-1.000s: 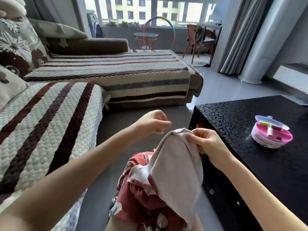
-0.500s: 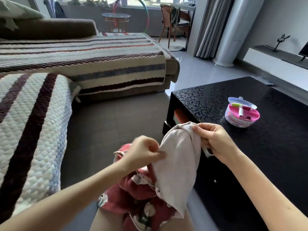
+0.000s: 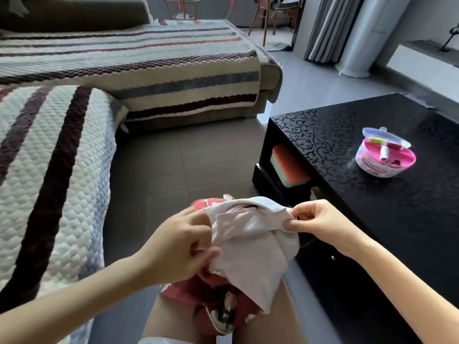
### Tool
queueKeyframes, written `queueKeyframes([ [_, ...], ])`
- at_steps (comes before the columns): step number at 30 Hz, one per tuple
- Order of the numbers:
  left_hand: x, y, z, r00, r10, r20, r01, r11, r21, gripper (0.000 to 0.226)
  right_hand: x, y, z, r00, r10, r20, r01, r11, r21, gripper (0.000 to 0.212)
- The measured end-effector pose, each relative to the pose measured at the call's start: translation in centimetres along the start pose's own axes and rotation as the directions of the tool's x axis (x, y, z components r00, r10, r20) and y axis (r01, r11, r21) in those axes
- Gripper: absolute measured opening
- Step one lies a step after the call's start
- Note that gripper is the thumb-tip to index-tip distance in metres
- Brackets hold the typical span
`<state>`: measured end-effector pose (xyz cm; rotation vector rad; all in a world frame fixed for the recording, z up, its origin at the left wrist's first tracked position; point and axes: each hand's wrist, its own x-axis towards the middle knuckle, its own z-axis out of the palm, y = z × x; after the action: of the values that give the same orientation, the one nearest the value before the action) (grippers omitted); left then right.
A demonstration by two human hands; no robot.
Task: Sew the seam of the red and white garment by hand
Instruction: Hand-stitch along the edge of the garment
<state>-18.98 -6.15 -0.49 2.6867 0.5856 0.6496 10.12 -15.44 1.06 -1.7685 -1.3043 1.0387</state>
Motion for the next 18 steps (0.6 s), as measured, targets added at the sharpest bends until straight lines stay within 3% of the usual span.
queueKeyframes([
  [3,1.2,0.1,-0.1,0.94,-0.325,-0.1,0.291,0.921,-0.258,0.033,0.2,-0.9,-0.2,0.991,-0.094,-0.093,0.091,0.995,-0.032,0.016],
  [6,2.8,-0.2,0.2,0.843,-0.537,-0.033,0.507,0.813,-0.287,0.012,0.5,-1.7,0.3,0.94,-0.274,-0.205,0.255,0.96,-0.115,0.024],
  [10,3.8,0.4,0.8,0.81,-0.522,0.267,0.576,0.793,-0.198,0.01,1.6,-2.3,1.8,0.918,-0.38,-0.118,0.294,0.848,-0.441,0.022],
  [12,3.9,0.5,0.9,0.797,-0.505,0.33,0.576,0.801,-0.165,0.01,2.3,-2.2,2.4,0.914,-0.395,-0.092,0.265,0.754,-0.601,0.02],
  [15,3.8,0.4,1.2,0.785,-0.497,0.369,0.562,0.822,-0.09,0.013,2.8,-1.9,2.6,0.907,-0.407,-0.104,0.269,0.753,-0.6,0.027],
  [18,3.7,0.6,1.9,0.784,-0.503,0.363,0.563,0.823,-0.075,0.039,2.3,-1.8,2.0,0.928,-0.345,-0.141,0.232,0.831,-0.505,0.015],
])
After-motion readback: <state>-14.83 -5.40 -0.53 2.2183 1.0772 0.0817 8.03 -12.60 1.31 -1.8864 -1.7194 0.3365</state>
